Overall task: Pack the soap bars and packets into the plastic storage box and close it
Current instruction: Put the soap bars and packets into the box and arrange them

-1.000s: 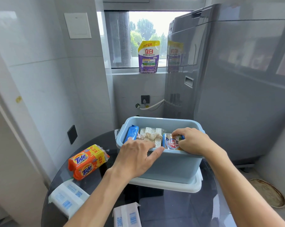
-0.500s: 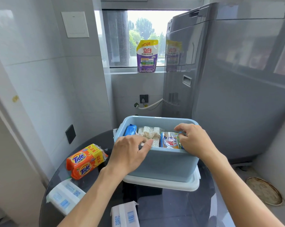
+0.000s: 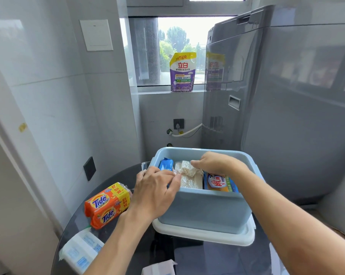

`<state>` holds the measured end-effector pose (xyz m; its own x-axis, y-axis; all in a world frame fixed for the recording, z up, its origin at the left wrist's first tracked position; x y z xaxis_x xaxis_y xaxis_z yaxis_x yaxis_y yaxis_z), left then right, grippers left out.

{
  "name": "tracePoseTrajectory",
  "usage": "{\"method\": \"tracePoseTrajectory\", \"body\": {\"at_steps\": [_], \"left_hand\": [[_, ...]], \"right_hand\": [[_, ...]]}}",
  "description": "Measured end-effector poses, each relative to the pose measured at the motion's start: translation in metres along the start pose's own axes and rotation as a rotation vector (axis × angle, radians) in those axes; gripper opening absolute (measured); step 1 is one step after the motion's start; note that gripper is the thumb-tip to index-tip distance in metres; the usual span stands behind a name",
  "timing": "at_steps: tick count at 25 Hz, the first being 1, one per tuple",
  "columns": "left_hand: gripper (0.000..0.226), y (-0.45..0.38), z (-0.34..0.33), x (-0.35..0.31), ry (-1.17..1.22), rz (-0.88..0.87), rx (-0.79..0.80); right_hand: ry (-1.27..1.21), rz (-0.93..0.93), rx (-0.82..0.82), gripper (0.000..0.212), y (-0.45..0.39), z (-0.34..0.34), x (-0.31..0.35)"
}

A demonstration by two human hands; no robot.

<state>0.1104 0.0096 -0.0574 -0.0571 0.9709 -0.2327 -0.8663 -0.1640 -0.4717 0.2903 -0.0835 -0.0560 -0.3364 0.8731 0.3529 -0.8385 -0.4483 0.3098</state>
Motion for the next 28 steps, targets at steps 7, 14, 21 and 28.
{"method": "tracePoseTrajectory", "body": {"at_steps": [7, 14, 21, 28], "left_hand": [[0.047, -0.001, 0.001, -0.002, -0.053, 0.002, -0.072], [0.031, -0.002, -0.001, 0.008, 0.152, 0.065, -0.048], [0.048, -0.004, -0.002, 0.003, 0.079, 0.023, 0.018], [0.039, -0.008, 0.002, 0.006, 0.177, 0.112, 0.008]], "right_hand": [[-0.662, -0.093, 0.028, 0.04, -0.014, -0.003, -0.005], [-0.886, 0.18, 0.063, 0.03, 0.001, 0.007, 0.013], [-0.434, 0.031, -0.021, 0.028, 0.018, -0.008, 0.038], [-0.631, 0.005, 0.186, 0.022, 0.034, -0.017, 0.035]]}}
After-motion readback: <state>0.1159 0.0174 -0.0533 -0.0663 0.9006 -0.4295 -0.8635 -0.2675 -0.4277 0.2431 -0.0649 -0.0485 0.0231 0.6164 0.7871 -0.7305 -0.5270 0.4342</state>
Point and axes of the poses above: each hand's wrist, its own y-axis away from the middle knuckle, its own z-axis out of the back of the hand, x = y × z, the point moved 6 cm from there along -y, towards the middle knuckle, and after that the axes turned 11 degrees about -z, right-handed, at the moved point
